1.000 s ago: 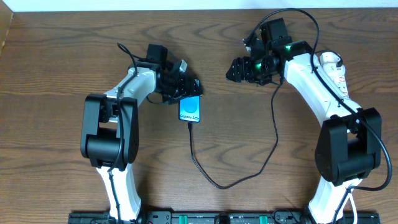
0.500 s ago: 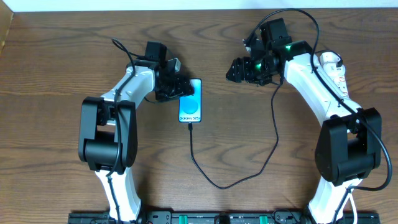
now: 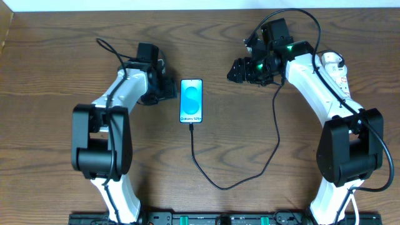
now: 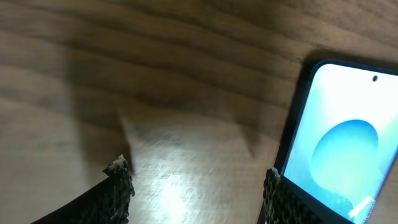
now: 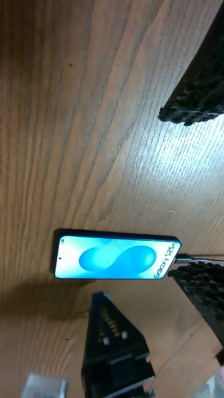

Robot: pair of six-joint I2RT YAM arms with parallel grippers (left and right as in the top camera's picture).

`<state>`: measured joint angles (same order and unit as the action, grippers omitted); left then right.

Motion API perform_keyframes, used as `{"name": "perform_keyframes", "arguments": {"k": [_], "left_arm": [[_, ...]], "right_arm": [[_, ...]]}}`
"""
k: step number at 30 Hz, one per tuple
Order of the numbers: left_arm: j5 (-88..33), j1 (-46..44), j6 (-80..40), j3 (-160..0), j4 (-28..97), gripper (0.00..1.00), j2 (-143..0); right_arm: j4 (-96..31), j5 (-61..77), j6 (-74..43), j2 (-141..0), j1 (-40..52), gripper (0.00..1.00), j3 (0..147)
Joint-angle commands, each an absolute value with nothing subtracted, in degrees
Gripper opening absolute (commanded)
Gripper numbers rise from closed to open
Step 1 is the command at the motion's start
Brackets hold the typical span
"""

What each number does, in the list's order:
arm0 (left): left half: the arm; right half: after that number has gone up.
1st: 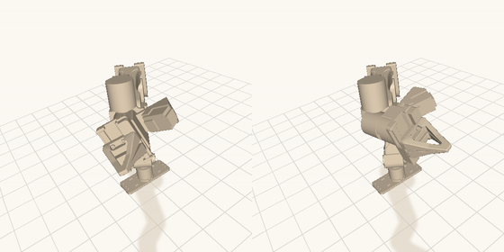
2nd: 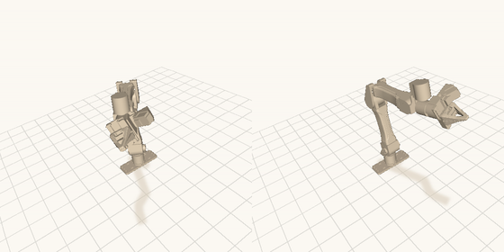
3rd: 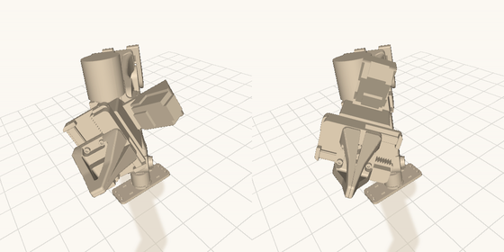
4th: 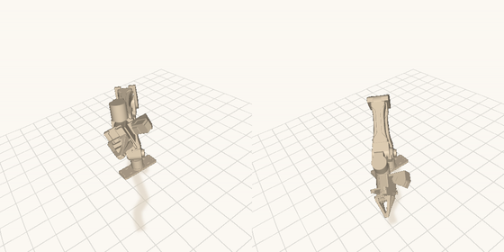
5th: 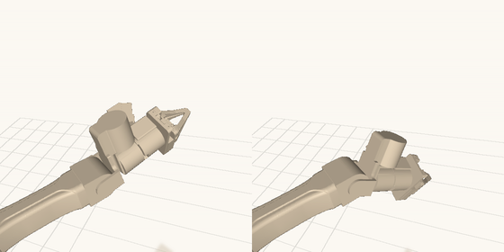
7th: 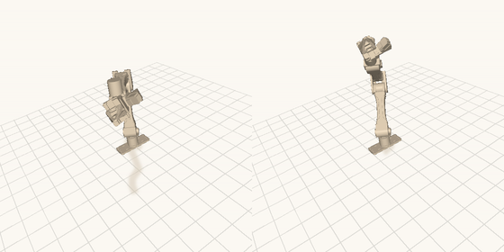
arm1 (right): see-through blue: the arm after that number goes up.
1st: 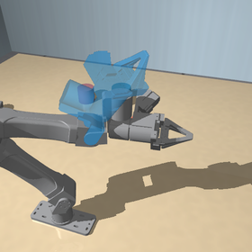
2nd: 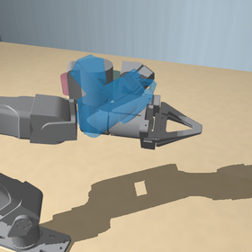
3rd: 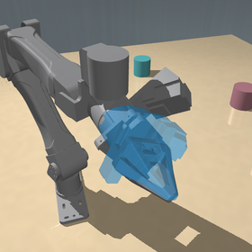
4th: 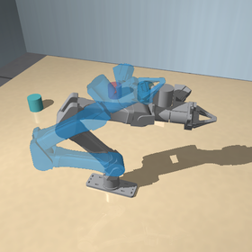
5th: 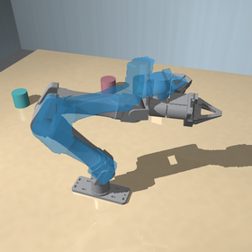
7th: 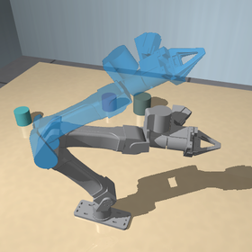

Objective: Plug charger to phone and switch on socket
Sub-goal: 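Open the left gripper to release the phone lying flat, then retract the left arm and move the right gripper to the power strip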

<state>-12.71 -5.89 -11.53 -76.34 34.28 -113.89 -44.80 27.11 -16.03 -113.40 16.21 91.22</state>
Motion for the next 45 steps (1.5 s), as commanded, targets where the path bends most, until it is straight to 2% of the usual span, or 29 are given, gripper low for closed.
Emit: {"name": "perform_keyframes", "arguments": {"k": [1, 4, 6, 10, 18, 19, 20, 21, 31, 38, 45], "left_arm": [[-10.9, -4.0, -10.5, -76.1, 35.6, 0.68, -107.2], [-10.9, -2.7, -10.5, -76.1, 37.1, 0.68, -102.2], [-10.9, -1.9, -10.5, -76.1, 38.2, 0.68, -97.8], [-10.9, -1.3, -10.5, -76.1, 39.9, 0.68, -87.5], [-10.9, -1.3, -10.5, -76.1, 40.5, 0.68, -73.4], [-10.9, -1.3, -10.5, -76.1, 40.5, 0.79, -72.4], [-10.9, -1.3, -10.5, -76.1, 40.5, 0.96, -71.3], [-10.9, -1.3, -10.5, -76.1, 40.5, 0.97, -70.4], [-10.9, -1.3, -10.5, -76.1, 40.5, 0.98, -70.1], [-10.9, -1.3, -10.5, -76.1, 40.5, 0.98, -70.1], [-10.9, -1.3, -10.5, -76.1, 40.5, 0.98, -70.1]], "right_arm": [[-44.8, 26.9, -15.1, -113.1, 16.6, 0.70, 91.6], [-44.8, 26.9, -15.1, -113.1, 16.6, 0.66, 91.6], [-44.8, 26.9, -14.5, -113.1, 16.5, 0.57, 91.6], [-45.8, 26.9, -13.1, -111.9, 15.3, 0.45, 91.6], [-49.4, 23.9, -11.4, -104.6, 9.5, 0.05, 91.6], [-50.0, 23.0, -11.5, -103.1, 8.2, 0.01, 91.6], [-50.7, 22.3, -11.4, -101.7, 6.8, 0.01, 91.6], [-51.3, 21.9, -11.5, -100.4, 5.1, 0.01, 91.6], [-55.1, 23.2, -10.5, -97.5, -17.3, 0.01, 91.6], [-53.1, 23.0, -8.1, -99.4, -26.1, 0.01, 91.5], [-51.0, 23.1, -4.2, -105.9, -28.8, 0.01, 91.5]]}}
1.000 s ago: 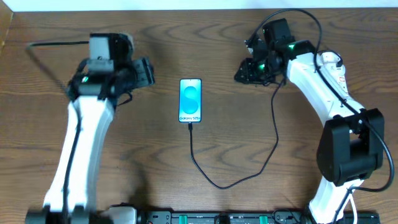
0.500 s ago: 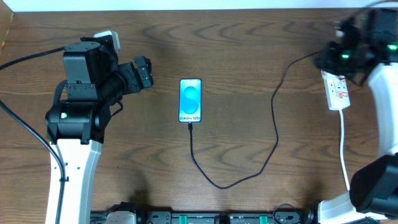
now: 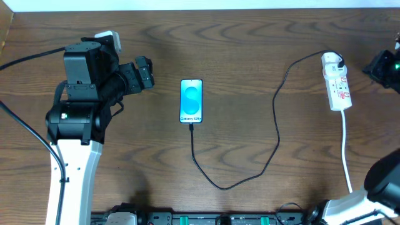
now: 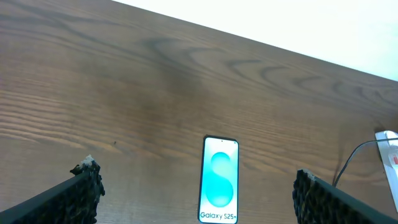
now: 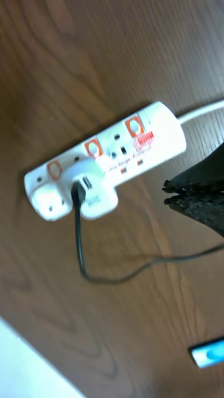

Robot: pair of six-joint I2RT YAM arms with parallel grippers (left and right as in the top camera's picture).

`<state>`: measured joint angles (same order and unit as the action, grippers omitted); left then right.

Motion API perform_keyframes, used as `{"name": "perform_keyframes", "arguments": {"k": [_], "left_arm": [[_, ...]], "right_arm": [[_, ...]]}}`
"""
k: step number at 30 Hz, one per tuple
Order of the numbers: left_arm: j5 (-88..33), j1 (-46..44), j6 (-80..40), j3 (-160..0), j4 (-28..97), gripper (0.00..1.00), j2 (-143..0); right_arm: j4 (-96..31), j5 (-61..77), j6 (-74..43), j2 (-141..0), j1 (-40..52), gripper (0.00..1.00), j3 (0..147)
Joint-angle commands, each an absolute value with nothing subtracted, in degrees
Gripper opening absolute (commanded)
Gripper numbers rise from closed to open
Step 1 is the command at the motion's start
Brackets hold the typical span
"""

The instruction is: Plug charger to phone and switch on socket

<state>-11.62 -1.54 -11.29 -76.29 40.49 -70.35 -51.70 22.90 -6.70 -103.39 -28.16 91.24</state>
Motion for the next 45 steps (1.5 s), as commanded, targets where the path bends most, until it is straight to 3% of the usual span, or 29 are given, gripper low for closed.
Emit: {"name": "perform_keyframes", "arguments": {"k": [1, 28, 45], "left_arm": [[-10.9, -1.3, -10.5, -76.1, 40.5, 0.98, -70.1], [-10.9, -1.3, -10.5, -76.1, 40.5, 0.98, -70.1], [-10.9, -1.3, -10.5, -76.1, 40.5, 0.98, -70.1]], "right_arm": [[-50.2, 23.1, -4.2, -106.9, -29.2, 0.01, 91.5], [-43.6, 27.8, -4.3, -120.9, -31.0, 0.01, 91.4], [-36.6, 28.8, -13.1, -123.9, -28.1, 0.01, 91.3]]}}
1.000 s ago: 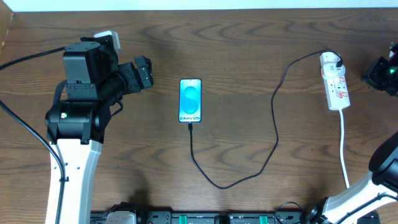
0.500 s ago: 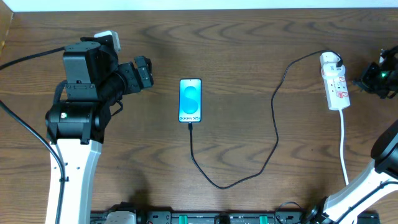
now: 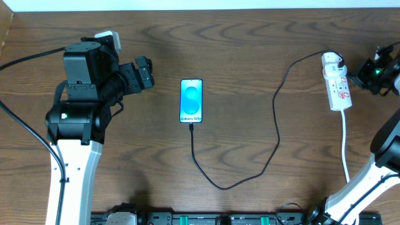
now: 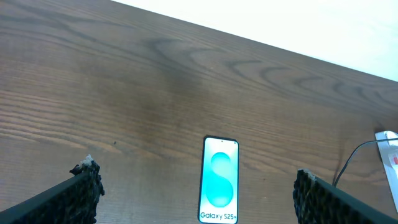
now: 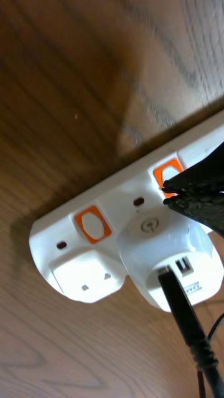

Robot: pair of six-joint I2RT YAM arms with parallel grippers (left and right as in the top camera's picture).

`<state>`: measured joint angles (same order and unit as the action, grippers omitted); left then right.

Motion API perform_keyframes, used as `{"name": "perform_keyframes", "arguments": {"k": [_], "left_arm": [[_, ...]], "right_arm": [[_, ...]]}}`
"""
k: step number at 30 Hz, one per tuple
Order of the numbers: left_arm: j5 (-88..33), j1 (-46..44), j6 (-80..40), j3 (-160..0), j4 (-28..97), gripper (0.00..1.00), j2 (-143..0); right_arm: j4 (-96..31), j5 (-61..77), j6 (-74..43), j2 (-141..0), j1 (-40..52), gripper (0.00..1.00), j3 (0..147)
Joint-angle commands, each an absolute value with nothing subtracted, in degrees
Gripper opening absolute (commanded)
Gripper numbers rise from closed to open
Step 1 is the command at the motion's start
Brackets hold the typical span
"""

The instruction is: Plug charger to phone and switch on socket

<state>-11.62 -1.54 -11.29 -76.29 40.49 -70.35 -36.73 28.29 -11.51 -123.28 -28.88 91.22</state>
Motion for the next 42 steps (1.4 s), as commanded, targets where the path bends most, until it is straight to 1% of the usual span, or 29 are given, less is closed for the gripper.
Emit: {"name": "perform_keyframes", "arguments": {"k": [1, 11, 21, 42], "left_arm": [[-10.9, -1.3, -10.5, -76.1, 40.5, 0.98, -70.1], [-10.9, -1.3, -10.5, -76.1, 40.5, 0.98, -70.1], [-10.9, -1.3, -10.5, -76.1, 40.5, 0.98, -70.1], [-10.9, -1.3, -10.5, -76.1, 40.5, 0.98, -70.1]], "right_arm": [[-36.3, 28.6, -13.3, -123.9, -27.9, 0.01, 91.2], [-35.5, 28.4, -13.3, -123.9, -27.1, 0.01, 90.4], [-29.7, 28.5, -14.8, -123.9, -26.5, 0.01, 84.5], [-33.2, 27.8, -16.3, -123.9, -23.7, 0.01, 84.2]]}}
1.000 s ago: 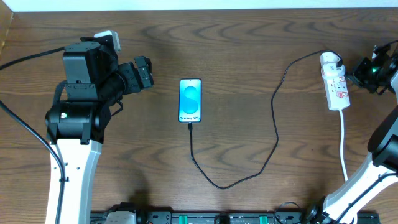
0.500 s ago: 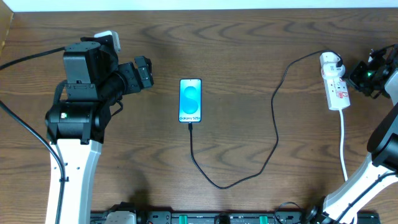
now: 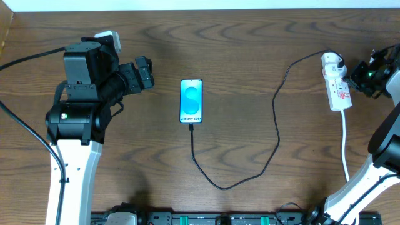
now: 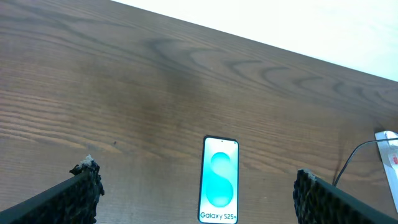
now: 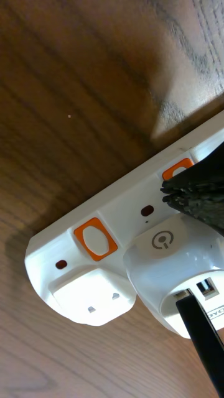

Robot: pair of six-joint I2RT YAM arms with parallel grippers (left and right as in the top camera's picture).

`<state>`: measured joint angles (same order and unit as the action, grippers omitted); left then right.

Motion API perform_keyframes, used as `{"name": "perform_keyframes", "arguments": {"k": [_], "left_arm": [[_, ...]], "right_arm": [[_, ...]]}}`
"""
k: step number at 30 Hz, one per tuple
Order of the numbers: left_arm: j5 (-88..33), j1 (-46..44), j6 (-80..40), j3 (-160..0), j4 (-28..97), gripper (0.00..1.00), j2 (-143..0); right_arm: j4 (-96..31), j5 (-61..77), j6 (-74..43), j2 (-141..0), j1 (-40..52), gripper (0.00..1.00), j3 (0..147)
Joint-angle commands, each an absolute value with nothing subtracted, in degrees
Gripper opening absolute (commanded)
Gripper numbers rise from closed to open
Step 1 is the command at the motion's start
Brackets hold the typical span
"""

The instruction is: Plug charger to phone and switch on socket

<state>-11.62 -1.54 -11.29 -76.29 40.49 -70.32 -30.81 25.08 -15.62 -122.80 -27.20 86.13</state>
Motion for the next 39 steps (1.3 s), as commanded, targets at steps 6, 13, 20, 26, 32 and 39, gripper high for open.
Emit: {"name": "perform_keyframes", "arguments": {"k": [6, 13, 20, 26, 32, 39], "left_arm": [[-10.9, -1.3, -10.5, -76.1, 40.5, 0.99, -70.1], [-10.9, -1.3, -10.5, -76.1, 40.5, 0.98, -70.1], [-10.9, -1.3, -10.5, -76.1, 40.5, 0.98, -70.1], [-10.9, -1.3, -10.5, -76.1, 40.5, 0.98, -70.1], [-10.9, -1.3, -10.5, -76.1, 40.5, 0.98, -70.2], [-10.9, -1.3, -10.5, -76.1, 40.5, 0.98, -70.3]], "right_arm": [[-33.2, 27.7, -16.7, -123.9, -22.0, 0.01, 84.2], [-33.6, 27.6, -19.4, -123.9, -20.9, 0.01, 84.2], [-34.3, 27.8, -20.8, -123.9, -20.9, 0.01, 84.2], [-34.8, 28.9, -21.2, -123.9, -20.9, 0.01, 84.2], [-35.7, 28.8, -21.2, -123.9, -20.9, 0.01, 84.2], [-31.9, 23.4, -21.2, -123.7, -22.7, 0.01, 84.3]]}}
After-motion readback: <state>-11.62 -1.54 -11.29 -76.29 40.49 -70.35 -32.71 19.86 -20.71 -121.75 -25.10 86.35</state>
